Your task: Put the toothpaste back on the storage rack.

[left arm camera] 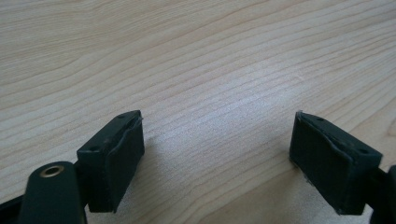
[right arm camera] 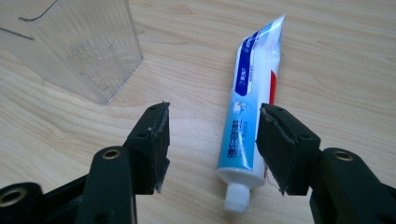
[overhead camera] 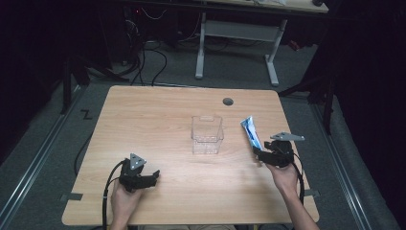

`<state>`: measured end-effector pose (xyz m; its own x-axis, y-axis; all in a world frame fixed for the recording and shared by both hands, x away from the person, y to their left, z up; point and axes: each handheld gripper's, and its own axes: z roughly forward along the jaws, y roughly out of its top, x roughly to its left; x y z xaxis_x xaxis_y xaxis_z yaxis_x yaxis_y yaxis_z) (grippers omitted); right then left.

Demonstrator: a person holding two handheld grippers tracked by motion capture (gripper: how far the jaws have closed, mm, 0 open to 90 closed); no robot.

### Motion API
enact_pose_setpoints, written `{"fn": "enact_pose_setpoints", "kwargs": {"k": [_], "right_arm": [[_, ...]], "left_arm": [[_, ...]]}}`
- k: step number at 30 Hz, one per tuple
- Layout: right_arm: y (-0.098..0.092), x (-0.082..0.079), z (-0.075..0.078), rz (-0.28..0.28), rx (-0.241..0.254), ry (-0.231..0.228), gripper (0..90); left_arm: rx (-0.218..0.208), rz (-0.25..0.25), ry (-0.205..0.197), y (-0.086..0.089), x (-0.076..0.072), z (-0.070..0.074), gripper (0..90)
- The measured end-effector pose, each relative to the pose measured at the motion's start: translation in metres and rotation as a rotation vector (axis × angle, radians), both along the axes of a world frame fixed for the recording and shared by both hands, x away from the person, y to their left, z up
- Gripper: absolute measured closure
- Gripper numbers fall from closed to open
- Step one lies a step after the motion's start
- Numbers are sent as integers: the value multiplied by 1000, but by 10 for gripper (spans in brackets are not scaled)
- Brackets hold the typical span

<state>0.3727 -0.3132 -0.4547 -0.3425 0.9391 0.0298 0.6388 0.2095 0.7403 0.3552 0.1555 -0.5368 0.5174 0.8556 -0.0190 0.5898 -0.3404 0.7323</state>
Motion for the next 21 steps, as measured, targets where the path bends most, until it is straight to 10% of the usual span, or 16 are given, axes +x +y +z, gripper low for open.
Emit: {"fn": "enact_pose_setpoints", "kwargs": {"k": [21], "right_arm": [[20, 59, 0, -21, -80, 39, 421]], "left_arm": [[0, 1, -1, 0, 0, 0, 183]]}}
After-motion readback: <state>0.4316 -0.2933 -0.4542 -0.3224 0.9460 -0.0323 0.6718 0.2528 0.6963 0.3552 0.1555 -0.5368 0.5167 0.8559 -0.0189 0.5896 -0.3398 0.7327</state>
